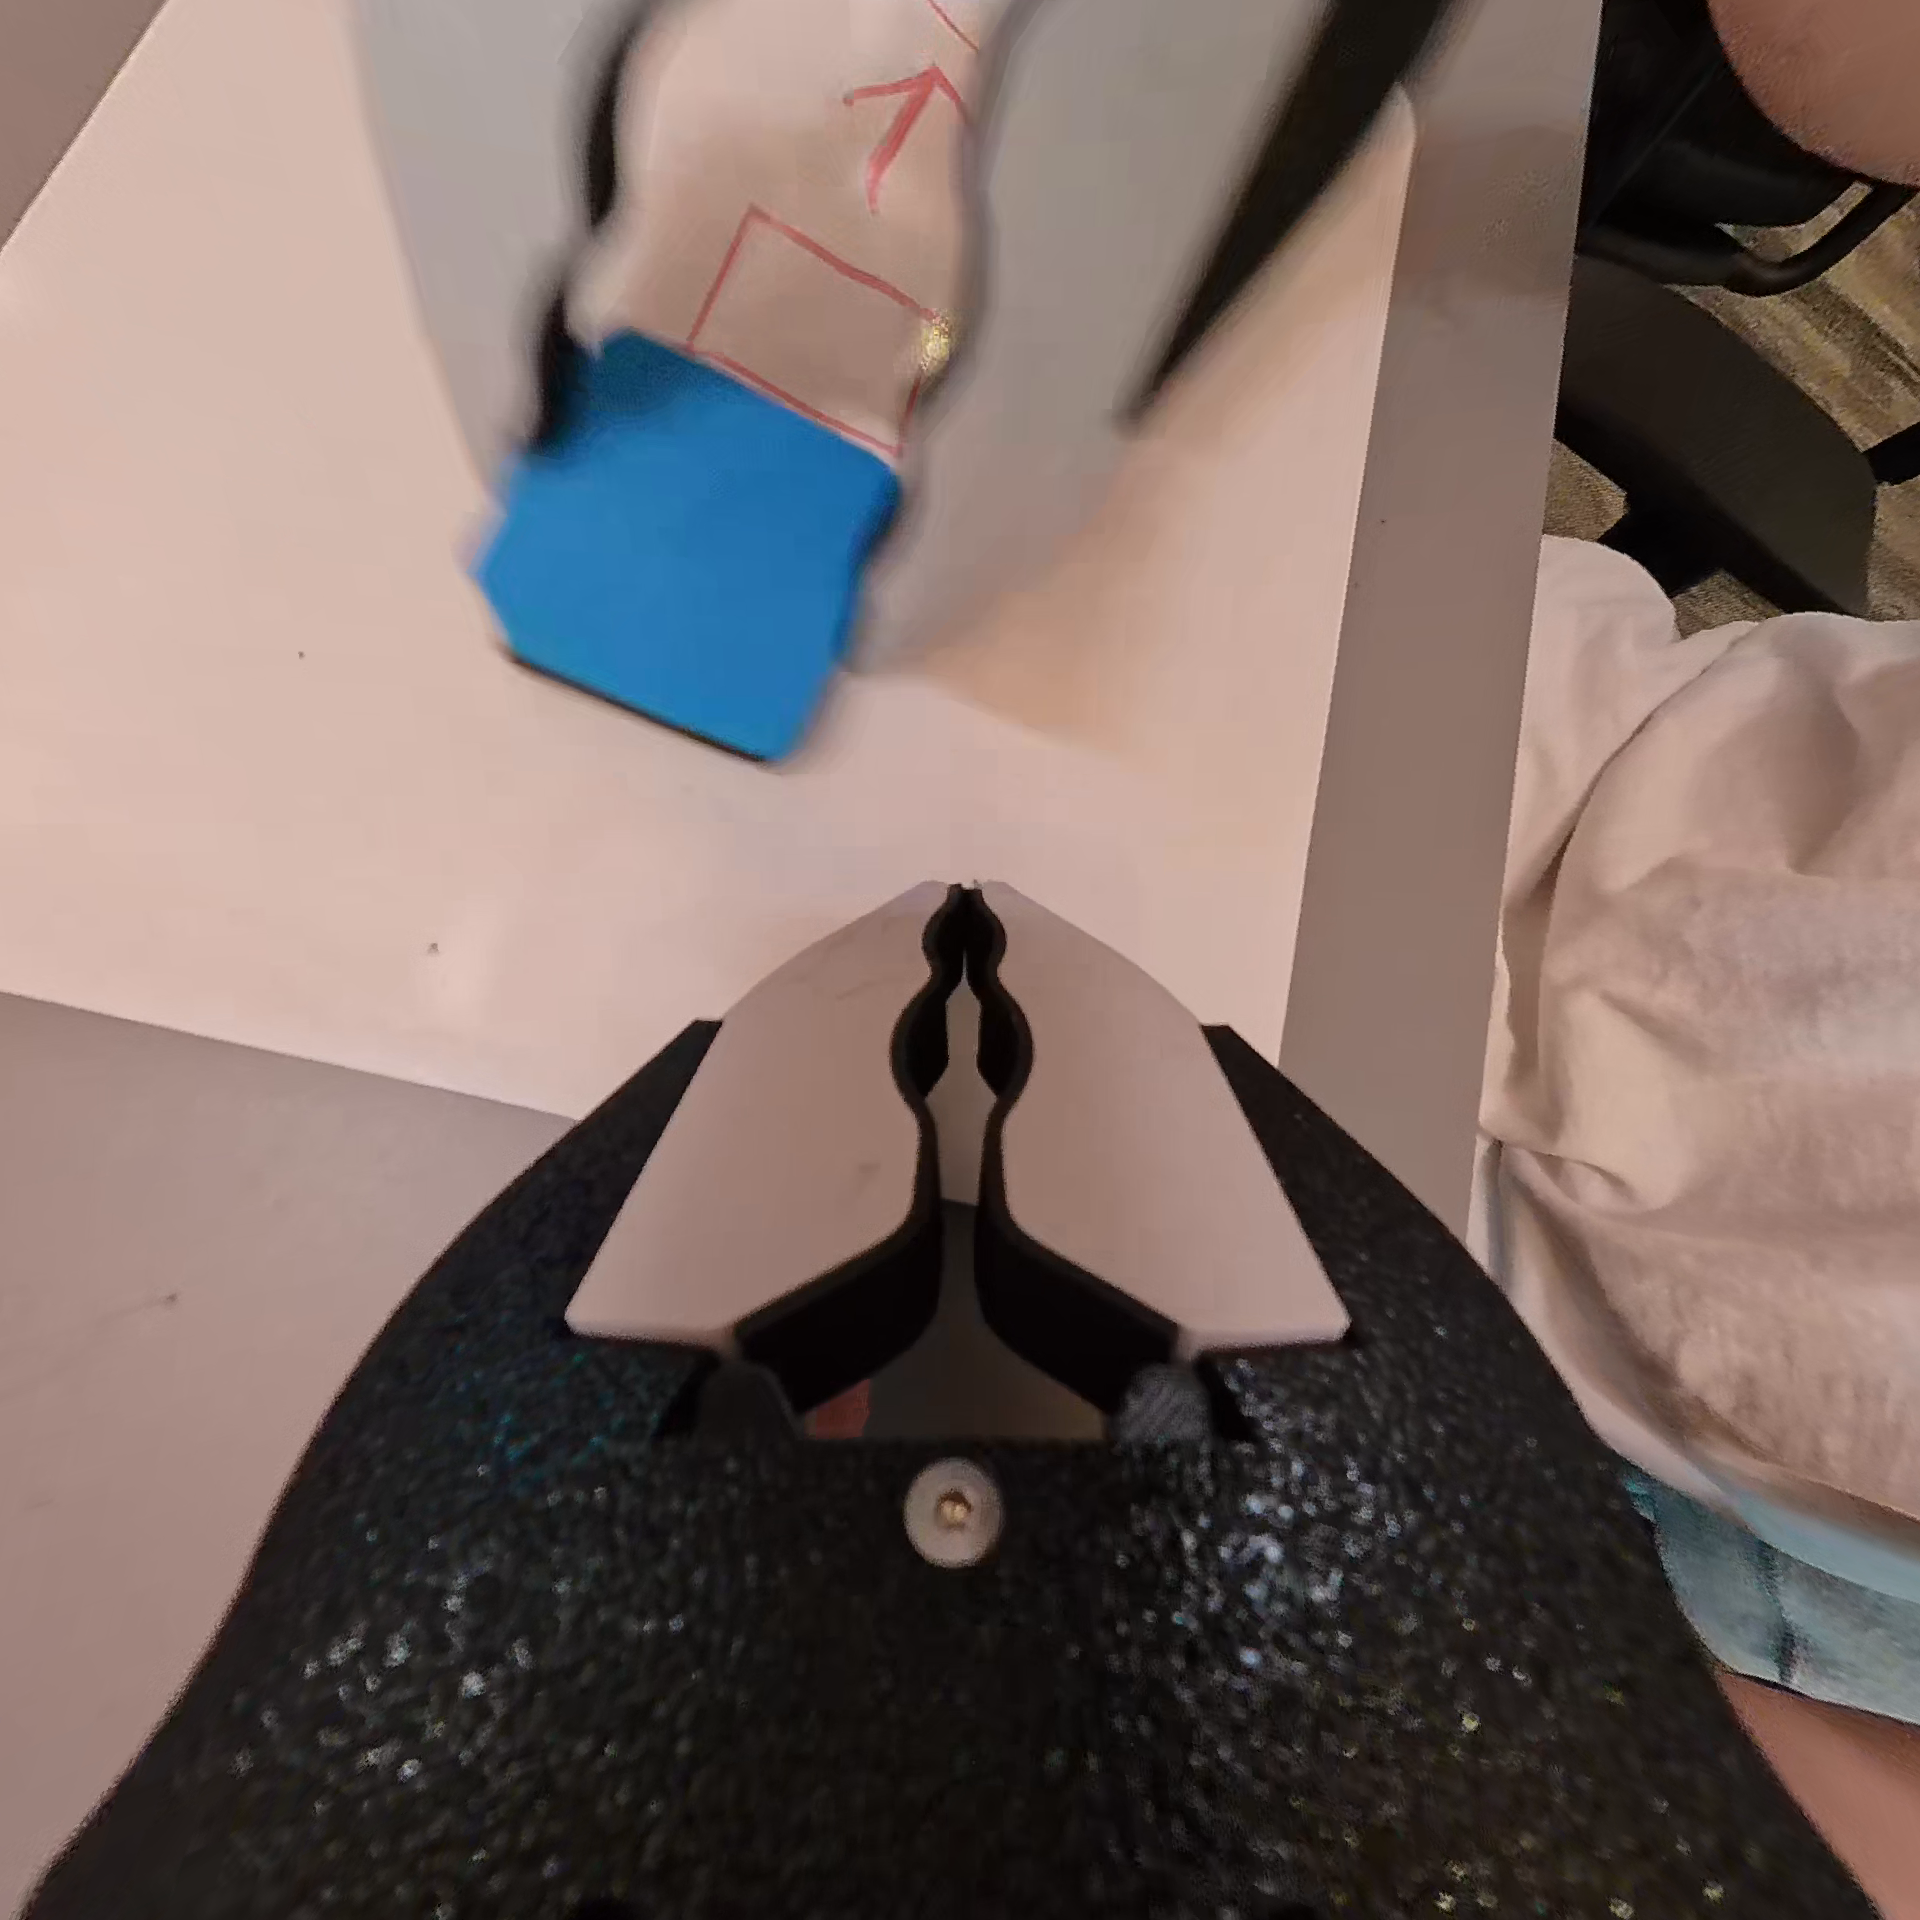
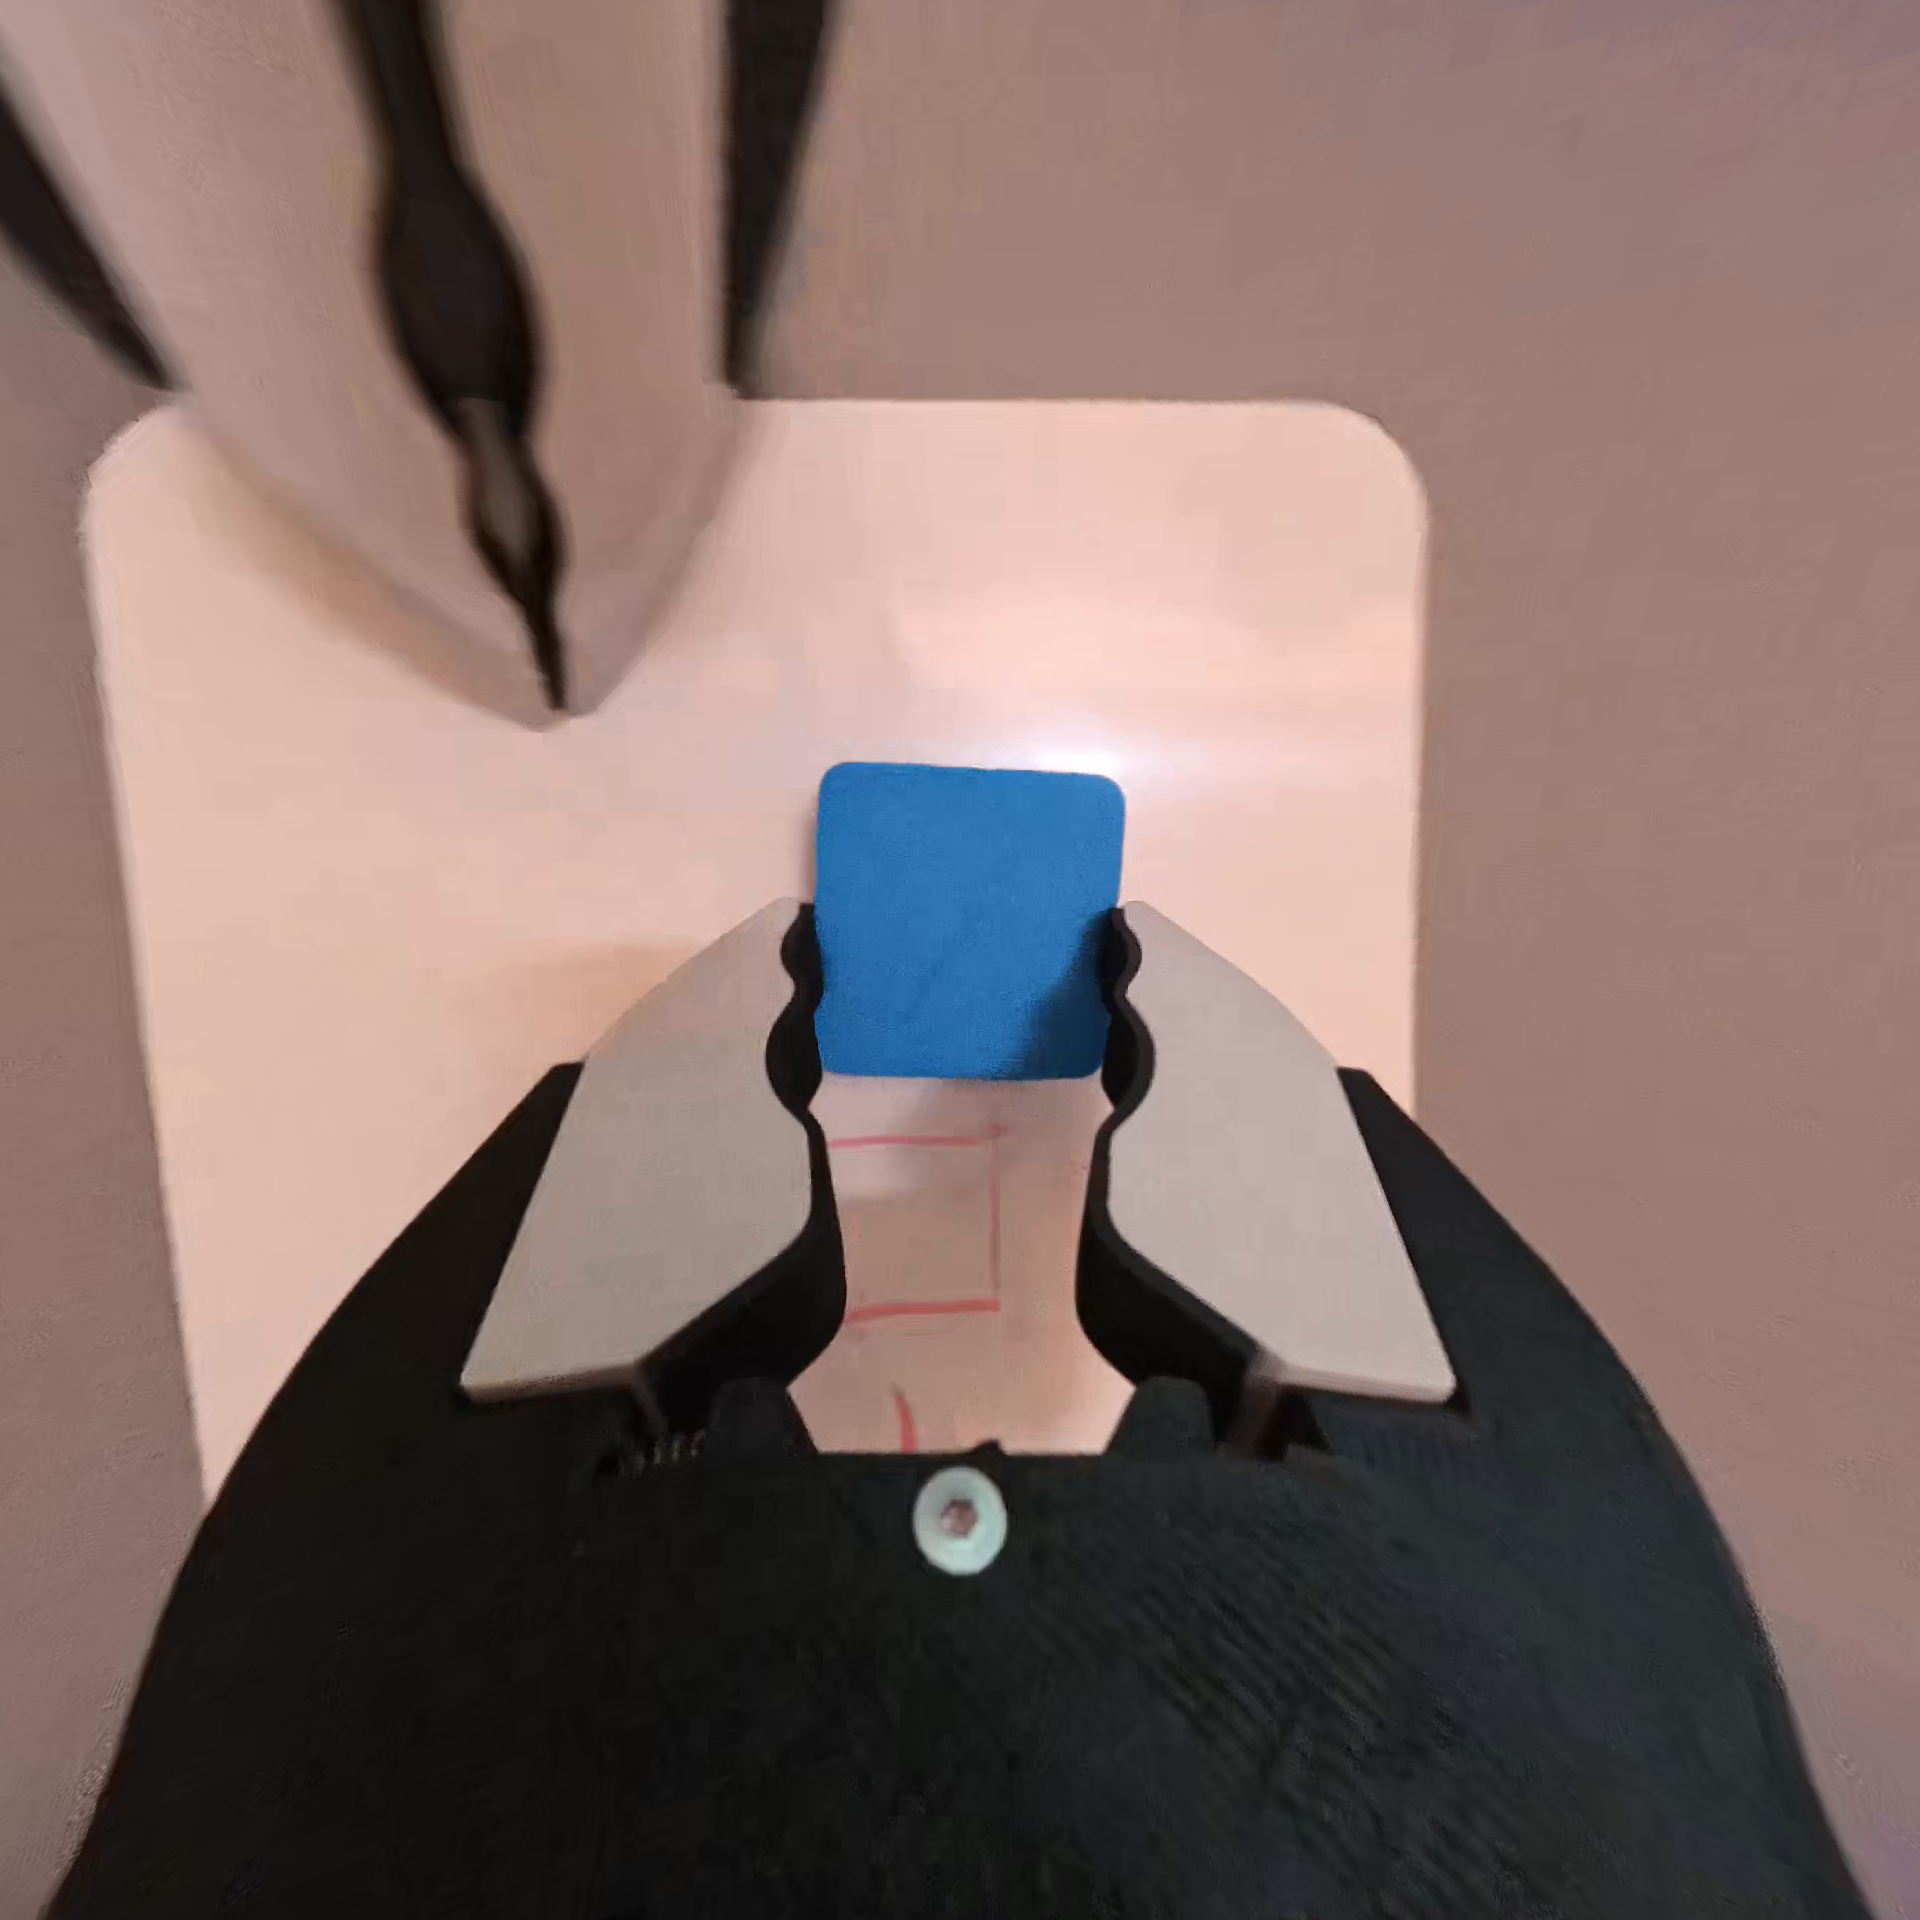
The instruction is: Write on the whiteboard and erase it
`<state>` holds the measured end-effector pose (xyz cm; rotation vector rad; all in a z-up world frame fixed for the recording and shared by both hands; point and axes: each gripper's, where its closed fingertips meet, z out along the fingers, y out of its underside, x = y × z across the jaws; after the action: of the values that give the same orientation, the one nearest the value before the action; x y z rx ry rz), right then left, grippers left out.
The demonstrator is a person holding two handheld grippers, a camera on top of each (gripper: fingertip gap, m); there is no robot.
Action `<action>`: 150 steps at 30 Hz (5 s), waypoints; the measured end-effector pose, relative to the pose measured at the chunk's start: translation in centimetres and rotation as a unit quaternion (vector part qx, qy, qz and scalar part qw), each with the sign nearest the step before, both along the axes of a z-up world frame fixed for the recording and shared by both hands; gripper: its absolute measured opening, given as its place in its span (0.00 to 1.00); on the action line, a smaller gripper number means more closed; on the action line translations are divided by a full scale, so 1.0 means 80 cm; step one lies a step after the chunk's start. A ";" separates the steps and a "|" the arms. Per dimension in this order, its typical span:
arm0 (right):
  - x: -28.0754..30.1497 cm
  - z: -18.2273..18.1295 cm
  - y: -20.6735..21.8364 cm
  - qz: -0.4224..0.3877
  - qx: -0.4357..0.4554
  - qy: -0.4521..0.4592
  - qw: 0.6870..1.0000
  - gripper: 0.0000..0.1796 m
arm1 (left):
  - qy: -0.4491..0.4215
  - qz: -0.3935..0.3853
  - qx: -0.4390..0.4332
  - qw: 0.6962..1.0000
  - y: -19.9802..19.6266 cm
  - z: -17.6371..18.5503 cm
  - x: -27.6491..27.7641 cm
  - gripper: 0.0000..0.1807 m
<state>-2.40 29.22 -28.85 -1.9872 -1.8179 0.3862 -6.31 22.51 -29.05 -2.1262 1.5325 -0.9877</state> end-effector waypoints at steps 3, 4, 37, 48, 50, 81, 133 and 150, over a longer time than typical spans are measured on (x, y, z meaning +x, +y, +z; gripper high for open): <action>0.007 0.001 0.017 -0.052 -0.026 0.041 0.997 0.29 | 0.000 0.001 -0.001 1.000 0.000 0.000 0.000 0.00; 0.000 0.001 -0.002 -0.007 -0.017 0.028 0.999 0.29 | 0.000 0.001 -0.001 1.000 0.000 0.000 0.000 0.00; 0.074 -0.001 -0.025 0.012 -0.015 -0.016 1.000 0.29 | -0.002 0.001 -0.009 1.000 0.002 0.000 0.001 0.00; 0.082 0.000 -0.012 -0.027 -0.037 -0.002 0.999 0.29 | 0.000 0.002 -0.011 1.000 0.002 0.000 0.005 0.00; 0.080 -0.001 -0.009 -0.026 -0.016 -0.025 0.999 0.29 | 0.002 0.012 0.003 1.000 0.002 0.000 0.006 0.00; 0.087 -0.002 0.001 -0.011 -0.016 -0.054 0.998 0.29 | -0.011 0.137 -0.123 0.983 -0.011 0.003 0.007 0.00; 0.223 -0.002 -0.048 -0.064 -0.042 -0.034 0.996 0.29 | -0.008 0.106 -0.079 0.991 -0.013 0.002 0.011 0.00; 0.135 -0.001 -0.024 -0.032 -0.036 -0.037 0.998 0.30 | -0.007 0.101 -0.071 0.992 -0.012 0.002 0.012 0.00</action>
<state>8.42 27.27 -28.96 -2.1288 -1.8015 0.3678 -5.34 21.59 -28.91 -2.3117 1.2430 -1.0635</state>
